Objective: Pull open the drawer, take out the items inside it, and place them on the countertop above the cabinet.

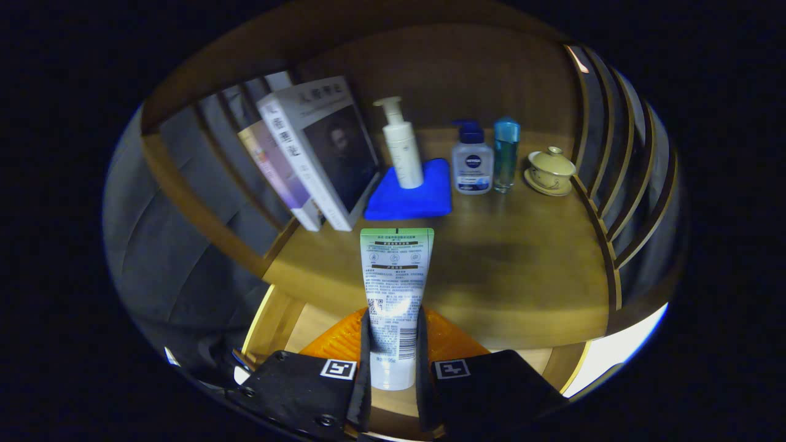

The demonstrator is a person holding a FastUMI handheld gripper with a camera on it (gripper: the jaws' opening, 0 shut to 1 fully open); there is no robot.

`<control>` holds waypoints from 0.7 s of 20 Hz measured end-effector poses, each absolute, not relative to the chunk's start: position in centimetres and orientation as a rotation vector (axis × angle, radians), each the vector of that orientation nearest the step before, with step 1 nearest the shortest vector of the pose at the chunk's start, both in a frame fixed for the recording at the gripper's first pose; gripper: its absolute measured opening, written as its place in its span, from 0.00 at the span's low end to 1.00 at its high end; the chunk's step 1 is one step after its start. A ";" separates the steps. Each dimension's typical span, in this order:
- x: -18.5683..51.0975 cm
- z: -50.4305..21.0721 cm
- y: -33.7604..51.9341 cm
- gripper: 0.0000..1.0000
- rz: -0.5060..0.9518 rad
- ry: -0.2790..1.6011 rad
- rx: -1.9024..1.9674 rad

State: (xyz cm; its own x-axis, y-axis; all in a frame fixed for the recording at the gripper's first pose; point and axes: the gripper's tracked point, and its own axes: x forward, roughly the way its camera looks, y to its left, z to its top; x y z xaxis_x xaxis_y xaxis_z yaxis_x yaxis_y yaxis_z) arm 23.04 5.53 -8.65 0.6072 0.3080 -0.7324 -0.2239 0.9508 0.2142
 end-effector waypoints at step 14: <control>31.8 -13.0 2.1 0.38 0.094 0.899 0.369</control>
State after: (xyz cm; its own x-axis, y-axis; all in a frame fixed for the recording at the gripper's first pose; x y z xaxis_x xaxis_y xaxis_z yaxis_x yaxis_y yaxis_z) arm 31.84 2.06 -12.98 0.6229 0.2326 -0.7469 0.0739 0.9330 0.3522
